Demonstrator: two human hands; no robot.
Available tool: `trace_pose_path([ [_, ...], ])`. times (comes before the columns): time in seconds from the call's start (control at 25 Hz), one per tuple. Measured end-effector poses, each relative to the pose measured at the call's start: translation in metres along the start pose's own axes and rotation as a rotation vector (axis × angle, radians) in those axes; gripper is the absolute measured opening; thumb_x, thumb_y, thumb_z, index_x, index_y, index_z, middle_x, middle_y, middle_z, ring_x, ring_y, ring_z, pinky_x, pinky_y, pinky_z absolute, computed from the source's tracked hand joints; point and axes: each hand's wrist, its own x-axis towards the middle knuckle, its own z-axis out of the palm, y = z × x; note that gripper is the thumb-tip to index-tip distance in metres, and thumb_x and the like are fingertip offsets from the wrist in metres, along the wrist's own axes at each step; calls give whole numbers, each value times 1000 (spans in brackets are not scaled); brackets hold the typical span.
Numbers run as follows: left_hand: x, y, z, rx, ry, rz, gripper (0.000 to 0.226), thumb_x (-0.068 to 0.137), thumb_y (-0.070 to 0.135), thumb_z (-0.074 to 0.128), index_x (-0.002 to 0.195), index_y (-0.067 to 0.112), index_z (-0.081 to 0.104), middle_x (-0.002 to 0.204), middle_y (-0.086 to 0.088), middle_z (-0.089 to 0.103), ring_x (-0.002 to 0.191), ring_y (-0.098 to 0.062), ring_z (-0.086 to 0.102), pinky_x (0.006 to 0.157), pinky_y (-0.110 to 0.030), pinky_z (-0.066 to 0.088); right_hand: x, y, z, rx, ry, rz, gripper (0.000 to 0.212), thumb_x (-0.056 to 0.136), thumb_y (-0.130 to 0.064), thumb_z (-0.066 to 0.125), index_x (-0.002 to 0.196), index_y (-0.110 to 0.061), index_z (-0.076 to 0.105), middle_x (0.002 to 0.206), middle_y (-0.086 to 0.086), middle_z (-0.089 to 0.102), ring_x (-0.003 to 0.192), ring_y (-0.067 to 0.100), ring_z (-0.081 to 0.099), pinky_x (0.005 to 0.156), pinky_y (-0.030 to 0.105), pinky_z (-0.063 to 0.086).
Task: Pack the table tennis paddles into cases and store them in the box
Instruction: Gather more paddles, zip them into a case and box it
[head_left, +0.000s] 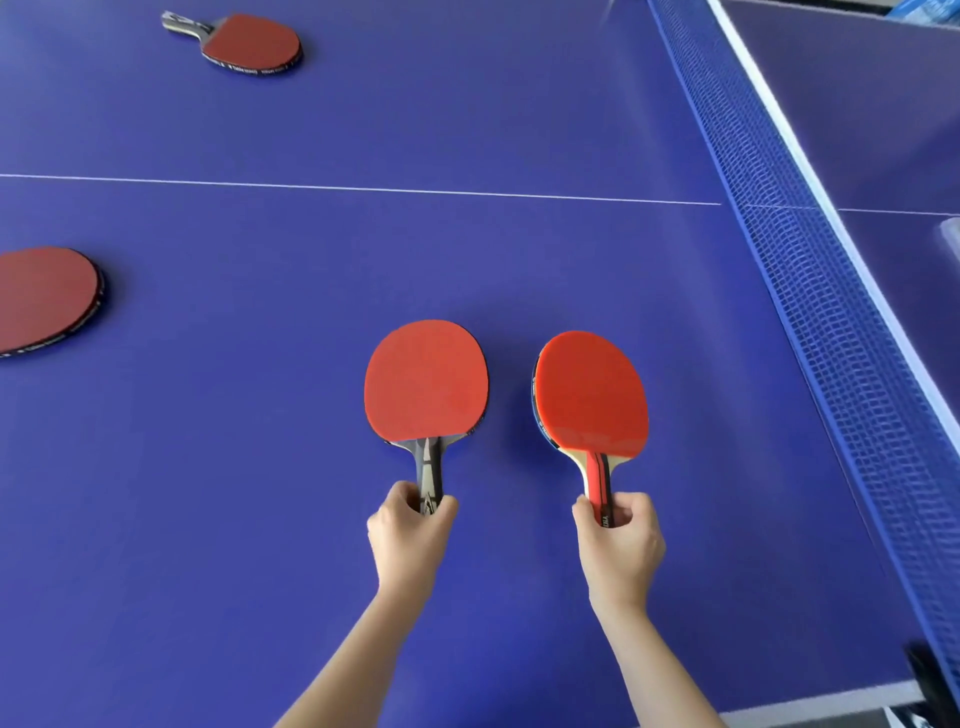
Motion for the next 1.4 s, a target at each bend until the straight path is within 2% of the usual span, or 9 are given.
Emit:
trace_pose_path([
  [0.24, -65, -45, 46, -4, 37, -97, 25, 76, 16, 65, 65, 12, 43, 54, 2, 41, 50, -15, 36, 47, -26, 33, -29, 36, -21, -2, -51, 7, 23, 72, -10, 77, 74, -12, 54, 68, 0, 60, 64, 9, 55, 55, 16, 34],
  [0.4, -68, -51, 50, -76, -40, -117, 20, 81, 26, 70, 78, 13, 56, 66, -4, 63, 64, -22, 61, 52, -24, 43, -35, 40, -18, -14, -107, -68, 25, 71, -14, 77, 71, -15, 52, 65, -5, 59, 63, 9, 56, 55, 17, 36],
  [0.52, -66, -61, 46, -219, -116, -180, 35, 87, 43, 64, 77, 9, 60, 68, -1, 66, 69, -18, 67, 70, -29, 55, -45, 34, -1, -22, -176, -116, 26, 70, -17, 76, 70, -17, 50, 65, -7, 58, 62, 9, 56, 55, 21, 39],
  [0.64, -58, -71, 42, -409, -237, -261, 58, 91, 54, 50, 80, -1, 64, 73, -11, 66, 72, -25, 67, 83, -41, 58, -58, 27, 21, -33, -232, -165, 26, 71, -24, 75, 72, -19, 50, 68, -8, 59, 64, 12, 57, 56, 27, 43],
  [0.76, -61, -67, 37, -466, -264, -282, 58, 100, 46, 36, 90, 2, 73, 88, -14, 74, 84, -26, 69, 76, -35, 56, -69, 26, 36, -89, -257, -184, 28, 73, -32, 74, 74, -21, 48, 72, -10, 58, 66, 11, 57, 54, 26, 43],
  [0.88, -62, -62, 37, -486, -247, -295, 56, 101, 43, 36, 88, 3, 73, 85, -13, 73, 76, -19, 67, 68, -31, 54, -73, 30, 43, -147, -249, -218, 29, 74, -34, 73, 75, -22, 46, 74, -11, 56, 67, 12, 57, 51, 26, 43],
  [1.04, -63, -60, 36, -495, -258, -309, 52, 100, 44, 39, 82, 8, 73, 77, -6, 71, 70, -15, 64, 66, -29, 52, -74, 40, 42, -235, -280, -327, 31, 78, -44, 70, 80, -20, 50, 77, -10, 53, 69, 11, 57, 47, 26, 43],
  [1.28, -59, -61, 39, -470, -265, -275, 55, 97, 49, 44, 92, -2, 66, 90, -20, 71, 82, -28, 68, 71, -34, 58, -68, 54, 33, -227, -390, -437, 30, 84, -51, 60, 87, -22, 55, 80, -12, 54, 73, 8, 56, 52, 28, 48],
  [1.4, -58, -62, 42, -445, -278, -255, 63, 84, 65, 54, 103, 6, 64, 90, -21, 69, 84, -31, 70, 77, -37, 60, -52, 53, 23, -71, -405, -328, 18, 92, -42, 53, 88, -25, 57, 84, -13, 58, 76, 7, 57, 61, 28, 49],
])
